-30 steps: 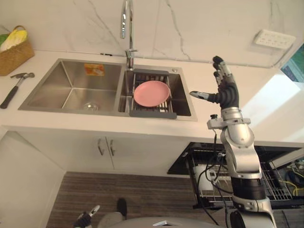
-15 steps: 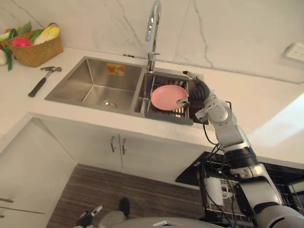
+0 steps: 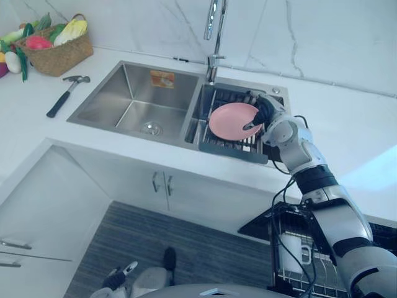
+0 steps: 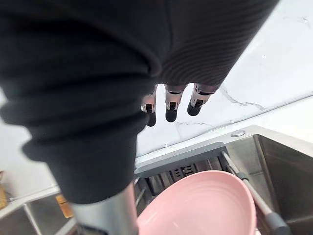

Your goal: Walk over to the sink, pick up the cup, carry it to the dishwasher, place the cup inside the dishwasher, then close the dishwasher door

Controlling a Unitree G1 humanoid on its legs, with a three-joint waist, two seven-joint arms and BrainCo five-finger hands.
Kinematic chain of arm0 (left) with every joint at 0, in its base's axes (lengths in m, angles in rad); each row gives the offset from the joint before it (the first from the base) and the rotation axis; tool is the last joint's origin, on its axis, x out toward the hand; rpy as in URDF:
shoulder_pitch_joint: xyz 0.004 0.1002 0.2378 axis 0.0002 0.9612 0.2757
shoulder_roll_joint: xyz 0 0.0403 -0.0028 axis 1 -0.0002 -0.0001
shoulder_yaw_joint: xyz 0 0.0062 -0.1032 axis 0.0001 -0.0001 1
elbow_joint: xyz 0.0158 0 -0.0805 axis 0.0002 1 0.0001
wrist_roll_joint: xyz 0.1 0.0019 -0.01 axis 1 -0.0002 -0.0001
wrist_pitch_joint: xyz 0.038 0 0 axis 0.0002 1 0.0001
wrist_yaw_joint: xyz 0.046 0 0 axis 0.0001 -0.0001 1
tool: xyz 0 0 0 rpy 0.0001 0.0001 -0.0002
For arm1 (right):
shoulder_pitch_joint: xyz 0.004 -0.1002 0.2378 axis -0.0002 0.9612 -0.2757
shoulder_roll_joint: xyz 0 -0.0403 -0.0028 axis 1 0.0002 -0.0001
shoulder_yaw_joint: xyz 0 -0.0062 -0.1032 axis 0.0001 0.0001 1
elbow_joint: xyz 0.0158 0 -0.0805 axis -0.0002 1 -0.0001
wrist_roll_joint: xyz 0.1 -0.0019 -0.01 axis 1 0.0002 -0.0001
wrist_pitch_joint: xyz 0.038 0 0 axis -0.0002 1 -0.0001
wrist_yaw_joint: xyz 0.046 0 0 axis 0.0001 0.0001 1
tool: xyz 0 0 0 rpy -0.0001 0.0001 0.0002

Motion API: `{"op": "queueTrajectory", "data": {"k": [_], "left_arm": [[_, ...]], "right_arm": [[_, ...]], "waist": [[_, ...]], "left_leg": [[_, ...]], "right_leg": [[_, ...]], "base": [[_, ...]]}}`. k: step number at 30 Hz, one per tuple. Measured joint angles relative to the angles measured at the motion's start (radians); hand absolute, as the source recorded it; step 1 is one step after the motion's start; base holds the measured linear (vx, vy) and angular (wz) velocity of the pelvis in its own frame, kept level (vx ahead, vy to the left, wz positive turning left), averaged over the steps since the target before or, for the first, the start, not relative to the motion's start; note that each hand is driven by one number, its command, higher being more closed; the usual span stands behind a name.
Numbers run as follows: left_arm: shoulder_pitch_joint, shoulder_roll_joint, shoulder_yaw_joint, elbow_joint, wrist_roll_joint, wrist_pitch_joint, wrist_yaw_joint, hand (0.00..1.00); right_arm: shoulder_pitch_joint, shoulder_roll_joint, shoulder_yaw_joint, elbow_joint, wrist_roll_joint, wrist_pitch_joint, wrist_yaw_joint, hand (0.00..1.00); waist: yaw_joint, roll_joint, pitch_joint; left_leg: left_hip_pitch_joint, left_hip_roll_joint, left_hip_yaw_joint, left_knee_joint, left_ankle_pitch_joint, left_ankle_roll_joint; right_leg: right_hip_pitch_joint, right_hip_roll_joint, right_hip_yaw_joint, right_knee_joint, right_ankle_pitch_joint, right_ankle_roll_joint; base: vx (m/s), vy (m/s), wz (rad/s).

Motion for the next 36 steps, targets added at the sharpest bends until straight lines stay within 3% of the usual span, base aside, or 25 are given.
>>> {"op": "queueTrajectory", "data": {"k": [12,18,30,36], "left_arm": [[-0.01,0.015,-0.054,-0.007,-0.04,0.0,0.0,0.0],[-0.01,0.024,-0.077,-0.027,-0.043,-0.001,0.0,0.0],[-0.052,0.032,-0.102,-0.03,-0.08,-0.003,0.001,0.0],[-0.082,0.039,-0.115,-0.03,-0.093,-0.002,0.0,0.0]], "right_arm": [[-0.109,-0.057,0.074,0.108,-0.09,0.02,-0.022,0.0],[-0.118,-0.078,0.092,0.112,-0.192,0.017,-0.04,0.0],[-0.167,-0.12,0.159,0.143,-0.232,0.015,-0.04,0.0],[-0.175,-0.124,0.168,0.136,-0.233,0.004,-0.032,0.0]], "waist": [[0.015,0.014,0.074],[0.016,0.017,0.096],[0.034,0.021,0.103],[0.036,0.023,0.104]], "left_leg": [[-0.036,-0.008,-0.014,0.0,0.01,0.013],[-0.039,-0.008,-0.014,0.0,0.01,0.012],[-0.09,0.002,0.007,0.001,0.021,0.025],[-0.108,0.015,0.008,0.0,0.023,0.014]], "right_leg": [[-0.033,-0.007,-0.019,0.009,-0.004,0.004],[-0.037,-0.007,-0.02,0.011,-0.006,0.006],[-0.107,-0.006,0.008,0.043,0.001,-0.003],[-0.134,0.006,0.017,0.057,0.005,-0.013]], "base": [[0.01,0.004,0.04],[0.0,0.0,0.0],[-0.01,0.007,-0.05],[-0.04,-0.007,-0.02]]}}
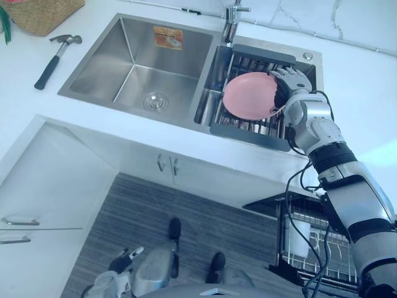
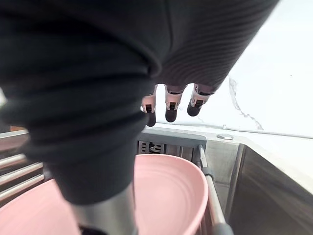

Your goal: Walk over to the sink, pick up the cup, carry it to the dishwasher, place the cup inside the dishwasher, then close the dishwasher door

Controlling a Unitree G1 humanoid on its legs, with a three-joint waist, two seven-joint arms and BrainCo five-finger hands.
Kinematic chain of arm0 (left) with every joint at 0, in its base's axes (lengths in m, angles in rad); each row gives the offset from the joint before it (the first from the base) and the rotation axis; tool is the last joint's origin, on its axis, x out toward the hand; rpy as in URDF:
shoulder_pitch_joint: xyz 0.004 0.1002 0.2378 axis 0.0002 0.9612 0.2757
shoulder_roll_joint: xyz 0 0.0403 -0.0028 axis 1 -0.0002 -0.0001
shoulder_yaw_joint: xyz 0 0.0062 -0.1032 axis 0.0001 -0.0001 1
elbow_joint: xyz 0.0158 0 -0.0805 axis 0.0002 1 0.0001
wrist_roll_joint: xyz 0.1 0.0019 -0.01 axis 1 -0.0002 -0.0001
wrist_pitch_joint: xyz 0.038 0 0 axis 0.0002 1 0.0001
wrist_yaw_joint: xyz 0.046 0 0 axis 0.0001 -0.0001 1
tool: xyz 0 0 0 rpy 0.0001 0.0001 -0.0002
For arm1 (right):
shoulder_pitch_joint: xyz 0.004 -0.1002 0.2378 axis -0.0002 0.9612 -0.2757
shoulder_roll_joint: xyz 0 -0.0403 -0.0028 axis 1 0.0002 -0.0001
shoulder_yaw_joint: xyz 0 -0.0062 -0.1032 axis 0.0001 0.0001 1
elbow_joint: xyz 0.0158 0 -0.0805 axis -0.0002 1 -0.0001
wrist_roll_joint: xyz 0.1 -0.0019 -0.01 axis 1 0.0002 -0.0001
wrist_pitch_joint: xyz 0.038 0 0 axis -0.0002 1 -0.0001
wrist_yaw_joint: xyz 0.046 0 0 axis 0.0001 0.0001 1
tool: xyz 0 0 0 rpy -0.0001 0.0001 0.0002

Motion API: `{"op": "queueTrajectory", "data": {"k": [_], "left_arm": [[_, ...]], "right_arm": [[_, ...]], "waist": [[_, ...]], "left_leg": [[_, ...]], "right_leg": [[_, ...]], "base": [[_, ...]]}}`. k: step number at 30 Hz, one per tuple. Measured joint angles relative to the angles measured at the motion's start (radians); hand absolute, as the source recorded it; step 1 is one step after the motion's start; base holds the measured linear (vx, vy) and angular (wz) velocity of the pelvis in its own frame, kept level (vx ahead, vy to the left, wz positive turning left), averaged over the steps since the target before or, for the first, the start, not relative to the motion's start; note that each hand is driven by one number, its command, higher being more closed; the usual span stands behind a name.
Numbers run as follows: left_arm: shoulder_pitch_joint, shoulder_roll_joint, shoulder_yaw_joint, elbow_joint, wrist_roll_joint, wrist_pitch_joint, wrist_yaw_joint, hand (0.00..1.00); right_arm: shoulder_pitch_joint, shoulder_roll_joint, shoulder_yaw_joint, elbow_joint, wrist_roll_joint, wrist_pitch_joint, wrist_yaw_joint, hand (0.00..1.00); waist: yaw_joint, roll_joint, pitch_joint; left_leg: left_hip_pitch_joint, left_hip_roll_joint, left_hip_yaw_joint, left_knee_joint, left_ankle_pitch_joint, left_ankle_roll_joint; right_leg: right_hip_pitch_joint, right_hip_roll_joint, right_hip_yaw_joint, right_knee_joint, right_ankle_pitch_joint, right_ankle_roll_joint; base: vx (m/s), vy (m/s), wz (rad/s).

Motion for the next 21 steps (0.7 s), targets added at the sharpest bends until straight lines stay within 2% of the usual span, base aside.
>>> {"op": "queueTrajectory", "data": {"k": [4,21], "left_arm": [[-0.009,-0.001,0.0,-0.001,-0.005,0.0,0.0,0.0],[-0.03,-0.002,-0.001,0.001,-0.006,0.0,0.001,0.0]], "right_arm": [[0.0,-0.002,0.027,-0.013,-0.001,-0.014,0.013,0.0],[0.028,-0.031,0.028,-0.121,-0.042,-0.052,0.065,0.0]], "waist": [[-0.001,0.003,0.002],[-0.007,0.007,0.0]], "left_leg": [[-0.002,0.006,0.011,0.0,0.001,-0.001],[-0.001,0.019,0.03,0.0,0.007,0.001]], "right_leg": [[-0.009,0.003,0.015,0.007,-0.001,-0.009],[-0.019,0.014,0.04,0.006,0.0,-0.009]], "base": [[-0.03,-0.006,-0.1],[0.01,-0.009,-0.04]]}}
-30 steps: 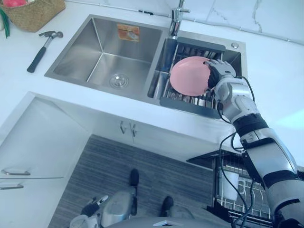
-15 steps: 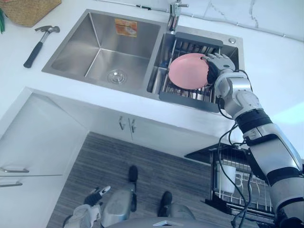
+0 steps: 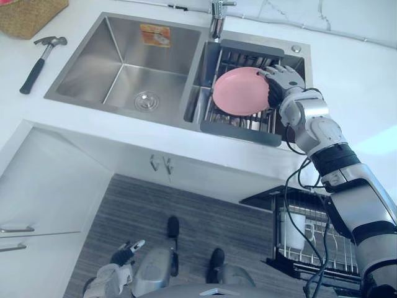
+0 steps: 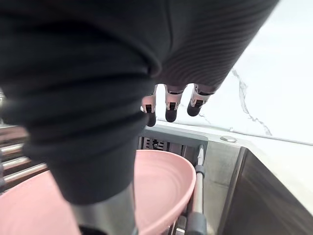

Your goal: Walk over to the sink, pick up the cup, carry it to the dishwasher, place the cup inside the dishwasher, then close the dishwasher door

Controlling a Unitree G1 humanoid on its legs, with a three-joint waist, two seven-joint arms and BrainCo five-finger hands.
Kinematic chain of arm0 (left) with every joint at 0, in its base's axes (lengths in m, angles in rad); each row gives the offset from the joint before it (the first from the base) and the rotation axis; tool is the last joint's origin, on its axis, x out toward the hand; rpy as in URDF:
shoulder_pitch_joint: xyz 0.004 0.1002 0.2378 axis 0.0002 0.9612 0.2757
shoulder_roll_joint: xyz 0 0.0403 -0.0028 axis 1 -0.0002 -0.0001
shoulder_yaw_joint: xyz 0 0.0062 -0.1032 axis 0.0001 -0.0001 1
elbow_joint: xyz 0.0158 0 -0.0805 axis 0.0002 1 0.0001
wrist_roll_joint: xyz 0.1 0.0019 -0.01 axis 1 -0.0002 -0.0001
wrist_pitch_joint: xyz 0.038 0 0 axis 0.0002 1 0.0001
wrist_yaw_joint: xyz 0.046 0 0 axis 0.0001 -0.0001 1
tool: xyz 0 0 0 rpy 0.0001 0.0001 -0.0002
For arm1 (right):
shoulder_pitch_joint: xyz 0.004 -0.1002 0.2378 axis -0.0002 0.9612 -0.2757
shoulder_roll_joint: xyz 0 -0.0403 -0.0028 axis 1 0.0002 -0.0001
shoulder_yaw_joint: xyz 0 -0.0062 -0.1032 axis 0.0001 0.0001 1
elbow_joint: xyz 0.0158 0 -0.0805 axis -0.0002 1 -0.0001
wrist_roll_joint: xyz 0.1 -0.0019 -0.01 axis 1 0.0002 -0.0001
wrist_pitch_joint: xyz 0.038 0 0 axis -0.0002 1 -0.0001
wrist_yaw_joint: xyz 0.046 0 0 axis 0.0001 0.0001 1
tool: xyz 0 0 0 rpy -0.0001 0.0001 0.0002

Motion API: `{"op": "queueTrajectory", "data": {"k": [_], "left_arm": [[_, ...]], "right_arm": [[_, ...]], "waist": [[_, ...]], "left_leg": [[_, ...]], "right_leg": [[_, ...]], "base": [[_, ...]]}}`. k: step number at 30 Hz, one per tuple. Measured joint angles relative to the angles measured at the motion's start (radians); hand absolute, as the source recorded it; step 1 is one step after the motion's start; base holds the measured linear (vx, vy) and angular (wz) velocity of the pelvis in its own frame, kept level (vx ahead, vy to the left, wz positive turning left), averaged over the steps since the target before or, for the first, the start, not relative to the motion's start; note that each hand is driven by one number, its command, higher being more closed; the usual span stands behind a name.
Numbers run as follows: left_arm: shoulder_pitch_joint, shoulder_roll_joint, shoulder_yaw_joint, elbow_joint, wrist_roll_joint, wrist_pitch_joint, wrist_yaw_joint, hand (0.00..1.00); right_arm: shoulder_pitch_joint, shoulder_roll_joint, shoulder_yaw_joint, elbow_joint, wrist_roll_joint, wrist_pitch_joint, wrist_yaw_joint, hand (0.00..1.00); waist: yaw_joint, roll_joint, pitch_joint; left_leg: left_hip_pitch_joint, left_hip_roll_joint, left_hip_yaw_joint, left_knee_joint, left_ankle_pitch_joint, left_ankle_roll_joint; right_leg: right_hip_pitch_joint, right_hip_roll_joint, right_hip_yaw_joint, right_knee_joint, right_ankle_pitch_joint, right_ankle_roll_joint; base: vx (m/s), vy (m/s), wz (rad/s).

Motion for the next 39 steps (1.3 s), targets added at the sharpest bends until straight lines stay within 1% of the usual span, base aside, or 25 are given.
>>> {"op": "queueTrajectory", "data": {"k": [3,6,13,16,18,23,29,30,35,39], "left_arm": [[-0.001,0.0,0.0,0.001,0.0,0.0,0.0,0.0],[-0.002,0.0,0.0,0.002,0.0,0.0,0.0,0.0],[-0.015,0.0,0.0,0.013,-0.001,0.0,0.0,0.0],[-0.018,0.0,0.0,0.028,-0.008,-0.001,0.0,0.0],[-0.019,0.0,-0.001,0.031,-0.02,-0.001,0.0,0.0],[-0.019,0.0,-0.001,0.031,-0.021,-0.003,0.0,0.0],[-0.027,0.0,-0.001,0.031,-0.042,-0.006,0.0,0.0],[-0.032,0.0,-0.001,0.031,-0.046,-0.007,0.0,0.0],[-0.039,0.0,-0.002,0.027,-0.06,-0.007,0.0,0.0],[-0.039,0.0,-0.003,0.008,-0.069,-0.004,0.0,0.0]], "right_arm": [[0.015,0.0,0.0,-0.006,-0.003,0.0,0.014,0.0],[0.045,0.001,0.001,-0.025,-0.027,0.0,0.015,0.0],[0.052,0.002,0.005,-0.026,-0.035,0.001,0.011,0.0],[0.053,0.004,0.038,-0.025,-0.035,0.007,0.011,0.0],[0.053,0.006,0.039,-0.024,-0.035,0.008,0.01,0.0],[0.053,0.01,0.039,0.013,-0.035,0.022,-0.029,0.0],[0.044,0.01,0.04,0.048,-0.035,0.029,-0.042,0.0],[0.038,0.01,0.04,0.056,-0.034,0.042,-0.046,0.0],[0.023,0.011,0.041,0.087,-0.034,0.048,-0.053,0.0],[0.008,0.01,0.068,0.115,-0.034,0.049,-0.067,0.0]], "waist": [[0.001,0.0,-0.001],[0.001,0.0,-0.001],[0.003,0.0,-0.007],[0.005,0.0,-0.008],[0.006,0.0,-0.007],[0.013,0.0,-0.007],[0.013,0.0,-0.007],[0.013,0.0,-0.007],[0.015,0.001,-0.007],[0.012,0.004,-0.005]], "left_leg": [[0.001,0.003,0.0,0.0,0.001,-0.002],[0.001,0.004,0.0,0.0,0.003,-0.004],[-0.021,0.011,0.0,0.0,0.003,-0.012],[-0.022,0.011,0.0,0.0,0.004,-0.01],[-0.025,0.011,-0.001,0.0,0.005,-0.01],[-0.03,0.011,-0.003,0.0,0.007,-0.009],[-0.047,0.011,-0.007,0.0,0.013,-0.008],[-0.055,0.012,-0.007,0.0,0.016,-0.008],[-0.057,0.012,-0.011,0.0,0.025,-0.003],[-0.066,0.013,-0.029,0.0,0.023,-0.011]], "right_leg": [[0.0,0.002,0.001,0.003,-0.001,-0.002],[-0.004,0.003,0.001,0.008,-0.001,-0.003],[-0.025,0.009,0.001,0.007,0.01,-0.008],[-0.026,0.008,0.001,0.007,0.011,-0.007],[-0.029,0.009,0.0,0.007,0.011,-0.007],[-0.033,0.009,-0.003,0.007,0.012,-0.007],[-0.05,0.011,-0.006,0.012,0.012,-0.007],[-0.058,0.012,-0.006,0.014,0.013,-0.008],[-0.06,0.012,-0.008,0.016,0.014,-0.008],[-0.063,0.015,-0.026,0.02,0.013,-0.01]], "base": [[0.0,0.0,0.0],[0.0,0.0,0.0],[-0.02,0.003,0.0],[0.0,0.0,0.0],[0.0,0.0,0.0],[0.0,0.0,0.01],[0.0,0.0,0.0],[0.0,0.0,0.0],[0.0,0.0,0.01],[-0.02,-0.004,0.1]]}}
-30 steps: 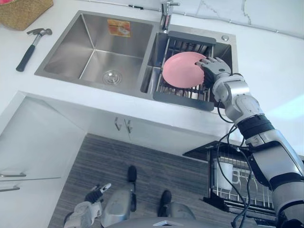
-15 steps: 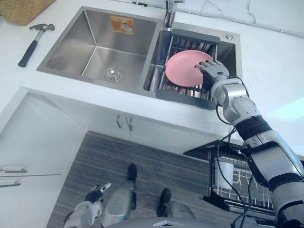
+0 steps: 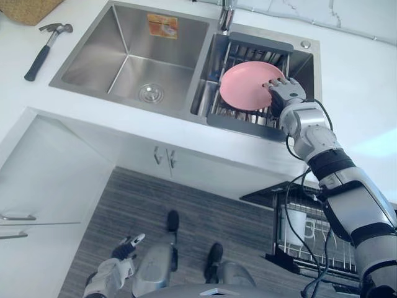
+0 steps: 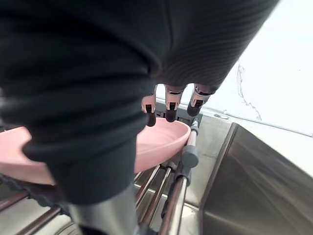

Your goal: Walk over to the sink, pick up the cup, carry it to the dishwasher, place the cup inside the dishwasher, then close the dishwasher door

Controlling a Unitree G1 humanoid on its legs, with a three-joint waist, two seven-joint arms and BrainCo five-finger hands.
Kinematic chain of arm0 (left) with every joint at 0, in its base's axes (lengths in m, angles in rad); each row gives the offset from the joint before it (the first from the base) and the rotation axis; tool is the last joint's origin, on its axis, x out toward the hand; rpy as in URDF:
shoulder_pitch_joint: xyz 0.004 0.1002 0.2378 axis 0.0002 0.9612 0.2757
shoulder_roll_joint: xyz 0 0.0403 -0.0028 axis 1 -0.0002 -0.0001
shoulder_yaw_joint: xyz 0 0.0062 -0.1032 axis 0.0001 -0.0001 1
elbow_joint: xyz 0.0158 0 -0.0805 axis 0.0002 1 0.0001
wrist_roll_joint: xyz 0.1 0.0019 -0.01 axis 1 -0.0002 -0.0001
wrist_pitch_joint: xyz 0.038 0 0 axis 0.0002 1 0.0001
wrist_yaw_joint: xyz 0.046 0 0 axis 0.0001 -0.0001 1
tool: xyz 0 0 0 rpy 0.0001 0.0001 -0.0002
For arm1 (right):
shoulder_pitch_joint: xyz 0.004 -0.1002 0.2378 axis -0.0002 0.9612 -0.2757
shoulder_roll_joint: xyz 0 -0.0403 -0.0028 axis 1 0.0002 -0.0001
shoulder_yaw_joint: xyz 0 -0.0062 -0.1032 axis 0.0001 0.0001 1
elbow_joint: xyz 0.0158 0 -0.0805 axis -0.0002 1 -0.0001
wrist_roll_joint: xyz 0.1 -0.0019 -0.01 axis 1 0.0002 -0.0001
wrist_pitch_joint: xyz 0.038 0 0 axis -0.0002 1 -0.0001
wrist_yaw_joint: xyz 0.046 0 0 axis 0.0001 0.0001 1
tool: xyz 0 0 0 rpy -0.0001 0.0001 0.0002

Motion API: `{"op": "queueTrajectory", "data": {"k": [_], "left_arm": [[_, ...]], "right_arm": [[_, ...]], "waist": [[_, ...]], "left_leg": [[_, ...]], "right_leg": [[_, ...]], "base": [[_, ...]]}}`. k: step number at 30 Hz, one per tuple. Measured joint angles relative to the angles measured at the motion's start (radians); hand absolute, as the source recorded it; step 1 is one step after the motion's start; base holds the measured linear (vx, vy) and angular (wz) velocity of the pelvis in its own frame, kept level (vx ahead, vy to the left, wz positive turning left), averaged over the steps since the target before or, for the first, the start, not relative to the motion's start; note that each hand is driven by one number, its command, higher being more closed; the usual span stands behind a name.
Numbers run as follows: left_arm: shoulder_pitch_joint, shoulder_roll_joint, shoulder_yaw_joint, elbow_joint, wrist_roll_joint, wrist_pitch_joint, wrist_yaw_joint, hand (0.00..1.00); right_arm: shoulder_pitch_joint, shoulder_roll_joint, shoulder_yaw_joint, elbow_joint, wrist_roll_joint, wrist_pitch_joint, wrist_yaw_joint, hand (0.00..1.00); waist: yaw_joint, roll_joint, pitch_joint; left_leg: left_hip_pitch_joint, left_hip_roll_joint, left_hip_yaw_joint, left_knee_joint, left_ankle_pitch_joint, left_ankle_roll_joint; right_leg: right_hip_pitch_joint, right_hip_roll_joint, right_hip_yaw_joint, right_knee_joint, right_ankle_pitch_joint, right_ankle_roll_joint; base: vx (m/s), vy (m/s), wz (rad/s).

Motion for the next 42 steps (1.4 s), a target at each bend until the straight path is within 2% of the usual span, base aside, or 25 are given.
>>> {"op": "queueTrajectory", "data": {"k": [5,8,15,30,31,33,42], "left_arm": [[0.001,0.0,-0.015,-0.035,0.0,0.011,0.0,0.0],[0.0,0.0,-0.018,-0.063,-0.012,0.026,0.0,0.0],[0.001,0.0,-0.037,-0.1,-0.03,0.038,0.001,0.0],[0.002,0.001,-0.038,-0.109,-0.046,0.045,-0.001,0.0],[0.002,0.003,-0.038,-0.117,-0.049,0.046,-0.002,0.0],[0.002,0.003,-0.038,-0.128,-0.05,0.046,-0.003,0.0],[0.002,0.007,-0.047,-0.133,-0.066,0.046,-0.003,0.0]], "right_arm": [[-0.049,0.0,0.012,0.021,0.0,0.0,-0.002,0.0],[-0.075,-0.001,0.014,0.052,0.0,0.0,-0.004,0.0],[-0.103,-0.005,0.032,0.094,0.0,-0.003,-0.008,0.0],[-0.146,-0.01,0.048,0.137,-0.001,-0.005,-0.038,0.0],[-0.146,-0.01,0.049,0.145,-0.001,-0.006,-0.05,1.0],[-0.146,-0.01,0.049,0.152,0.0,-0.005,-0.08,1.0],[-0.147,-0.01,0.05,0.169,0.001,-0.025,-0.12,1.0]], "waist": [[0.013,0.023,0.013],[0.026,0.027,0.014],[0.031,0.044,0.026],[0.039,0.059,0.056],[0.04,0.059,0.065],[0.043,0.06,0.073],[0.046,0.06,0.074]], "left_leg": [[-0.004,0.001,-0.001,0.0,0.002,-0.002],[-0.024,0.003,-0.002,0.0,0.005,-0.003],[-0.027,0.002,-0.006,0.0,0.016,0.006],[-0.035,0.005,-0.022,0.0,0.016,-0.006],[-0.035,0.005,-0.022,0.0,0.016,-0.006],[-0.035,0.005,-0.022,0.0,0.016,-0.006],[-0.036,0.005,-0.022,0.0,0.018,-0.008]], "right_leg": [[-0.006,0.001,-0.001,0.005,0.0,-0.001],[-0.027,0.001,-0.003,0.012,0.0,-0.001],[-0.032,0.0,-0.006,0.022,-0.005,-0.004],[-0.051,-0.003,-0.023,0.062,-0.027,-0.009],[-0.051,-0.003,-0.023,0.064,-0.028,-0.01],[-0.052,-0.003,-0.024,0.066,-0.029,-0.01],[-0.066,-0.008,-0.024,0.091,-0.043,-0.017]], "base": [[-0.01,0.0,0.01],[0.0,0.0,0.0],[0.0,0.0,0.0],[-0.01,-0.004,0.03],[0.0,0.0,0.0],[0.0,0.0,0.0],[0.0,0.0,0.0]]}}
